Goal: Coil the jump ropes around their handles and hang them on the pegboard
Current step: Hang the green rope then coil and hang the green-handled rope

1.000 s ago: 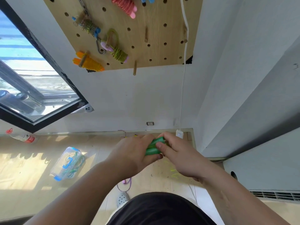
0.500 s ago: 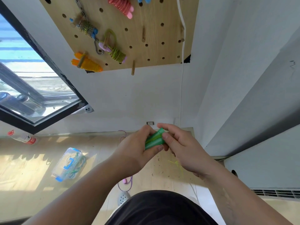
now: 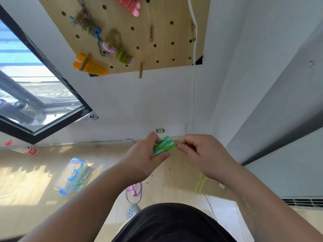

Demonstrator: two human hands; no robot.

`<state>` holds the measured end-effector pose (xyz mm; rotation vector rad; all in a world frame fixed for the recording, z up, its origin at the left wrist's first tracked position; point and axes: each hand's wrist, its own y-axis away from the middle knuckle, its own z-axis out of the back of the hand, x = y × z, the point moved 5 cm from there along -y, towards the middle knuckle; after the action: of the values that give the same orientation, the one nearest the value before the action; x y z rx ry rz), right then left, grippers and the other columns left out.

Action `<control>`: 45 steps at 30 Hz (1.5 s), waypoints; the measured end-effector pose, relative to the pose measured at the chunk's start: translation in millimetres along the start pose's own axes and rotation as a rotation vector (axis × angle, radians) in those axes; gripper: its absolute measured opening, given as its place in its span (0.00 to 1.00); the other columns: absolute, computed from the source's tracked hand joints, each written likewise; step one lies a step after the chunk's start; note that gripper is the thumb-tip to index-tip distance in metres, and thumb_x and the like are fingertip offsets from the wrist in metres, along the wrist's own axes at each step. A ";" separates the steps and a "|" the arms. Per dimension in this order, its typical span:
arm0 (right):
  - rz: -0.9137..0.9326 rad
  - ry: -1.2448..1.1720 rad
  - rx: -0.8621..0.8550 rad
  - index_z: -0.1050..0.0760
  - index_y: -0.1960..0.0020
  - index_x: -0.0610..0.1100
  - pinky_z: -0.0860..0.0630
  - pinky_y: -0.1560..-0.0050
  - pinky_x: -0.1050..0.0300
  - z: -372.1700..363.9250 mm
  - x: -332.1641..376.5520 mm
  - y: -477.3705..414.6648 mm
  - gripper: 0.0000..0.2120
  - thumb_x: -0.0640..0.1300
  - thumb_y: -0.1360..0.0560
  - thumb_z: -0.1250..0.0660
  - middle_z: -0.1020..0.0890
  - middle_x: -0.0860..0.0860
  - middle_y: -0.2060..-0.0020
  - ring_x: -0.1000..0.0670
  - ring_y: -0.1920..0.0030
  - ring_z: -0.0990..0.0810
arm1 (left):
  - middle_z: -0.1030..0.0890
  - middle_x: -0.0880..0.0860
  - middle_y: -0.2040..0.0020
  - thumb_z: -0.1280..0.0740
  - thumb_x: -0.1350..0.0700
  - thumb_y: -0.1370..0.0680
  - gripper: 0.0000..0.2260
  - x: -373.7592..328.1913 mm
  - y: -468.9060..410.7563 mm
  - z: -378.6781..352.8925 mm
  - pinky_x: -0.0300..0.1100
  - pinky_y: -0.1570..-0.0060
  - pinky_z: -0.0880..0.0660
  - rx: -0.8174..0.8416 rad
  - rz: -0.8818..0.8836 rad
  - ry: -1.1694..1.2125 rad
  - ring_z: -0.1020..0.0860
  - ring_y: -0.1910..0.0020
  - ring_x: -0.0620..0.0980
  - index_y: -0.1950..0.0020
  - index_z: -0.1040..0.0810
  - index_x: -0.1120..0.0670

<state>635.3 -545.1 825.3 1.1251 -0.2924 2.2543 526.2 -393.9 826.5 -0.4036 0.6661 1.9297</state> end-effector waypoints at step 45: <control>0.116 0.577 0.630 0.34 0.60 0.53 0.38 0.62 0.53 -62.6 12.0 -109.0 0.15 0.55 0.15 0.44 0.30 0.52 0.69 0.55 0.67 0.32 | 0.21 0.45 0.69 0.27 0.59 0.22 0.08 93.9 -19.7 53.4 0.33 0.72 0.32 0.035 -0.077 0.783 0.33 0.74 0.42 0.51 0.26 0.56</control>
<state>654.1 -425.7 788.9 0.6773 0.6376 2.7380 504.0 -287.4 812.1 -1.1701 1.1544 1.6514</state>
